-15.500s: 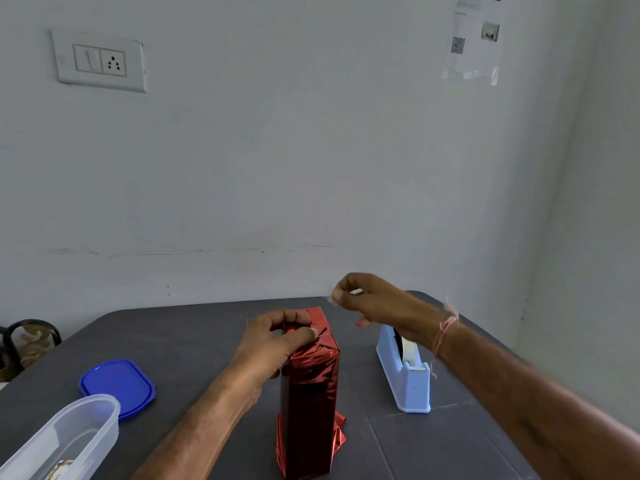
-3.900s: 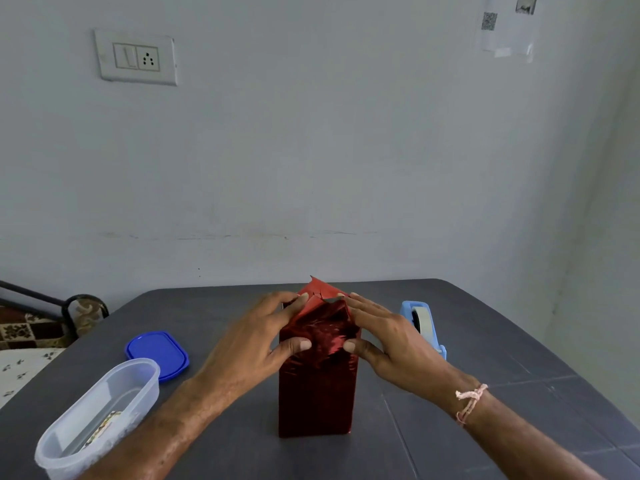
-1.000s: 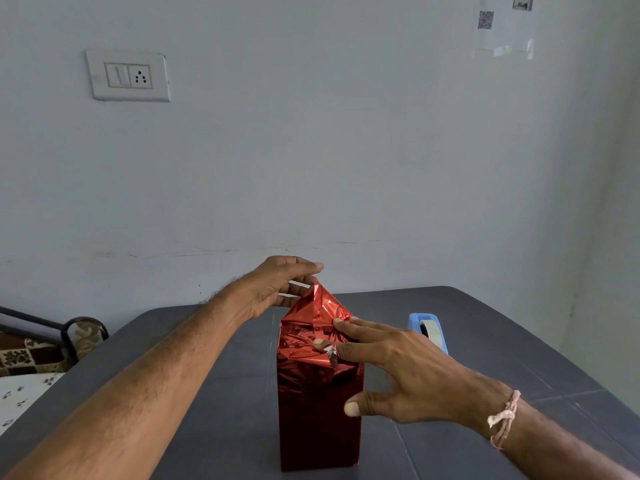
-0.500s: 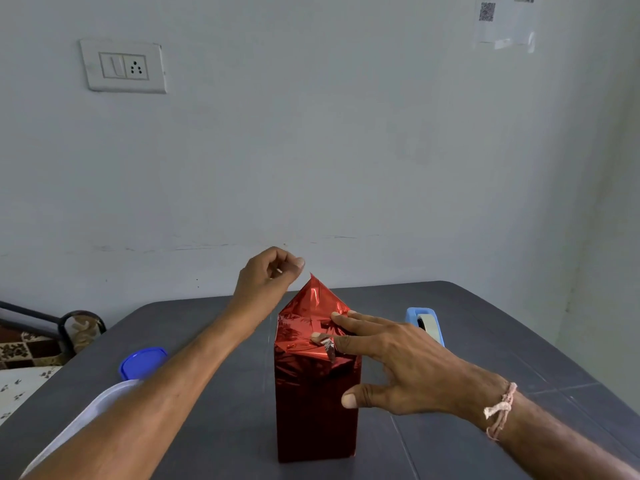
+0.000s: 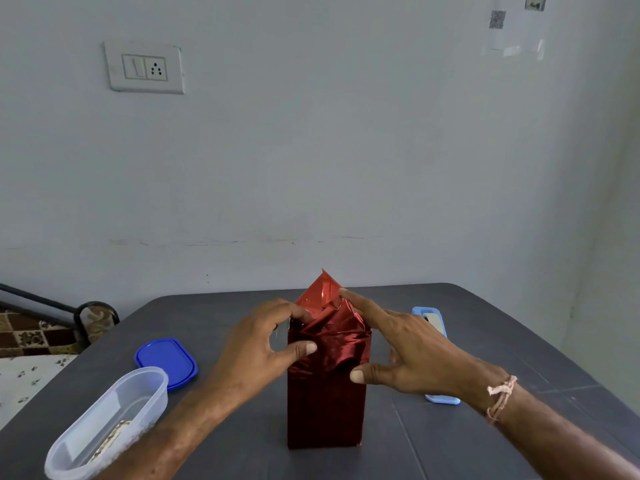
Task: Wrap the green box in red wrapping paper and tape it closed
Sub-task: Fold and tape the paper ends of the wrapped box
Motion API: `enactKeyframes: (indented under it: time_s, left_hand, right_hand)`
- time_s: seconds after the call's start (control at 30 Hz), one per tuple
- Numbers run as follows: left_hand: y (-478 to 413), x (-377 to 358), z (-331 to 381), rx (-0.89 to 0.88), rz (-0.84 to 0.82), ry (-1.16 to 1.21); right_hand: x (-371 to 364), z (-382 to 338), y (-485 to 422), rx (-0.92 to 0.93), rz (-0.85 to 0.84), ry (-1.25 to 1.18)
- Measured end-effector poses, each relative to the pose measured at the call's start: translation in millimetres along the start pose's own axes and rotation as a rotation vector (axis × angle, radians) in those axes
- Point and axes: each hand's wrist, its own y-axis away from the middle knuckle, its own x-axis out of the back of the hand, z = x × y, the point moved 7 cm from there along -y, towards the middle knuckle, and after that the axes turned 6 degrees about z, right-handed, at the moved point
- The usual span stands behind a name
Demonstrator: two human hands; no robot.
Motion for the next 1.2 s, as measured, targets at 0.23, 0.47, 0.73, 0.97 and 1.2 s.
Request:
enactKeyframes:
  time_s: [0.23, 0.47, 0.73, 0.97, 1.2]
  left_hand:
    - [3, 4, 10, -0.065, 0.133, -0.068]
    - [9, 4, 29, -0.234, 0.221, -0.175]
    - [9, 2, 55, -0.337, 0.263, -0.338]
    - [13, -3, 64, -0.270, 0.244, -0.292]
    - [14, -5, 67, -0.197, 0.247, -0.209]
  right_hand:
    - [-1, 2, -2, -0.050, 0.056, -0.027]
    - [-3, 2, -6, -0.094, 0.103, -0.006]
    - [1, -3, -7, -0.081, 0.076, 0.037]
    - [6, -11, -7, -0.057, 0.064, 0.016]
    - [3, -6, -9, -0.037, 0.072, 0.001]
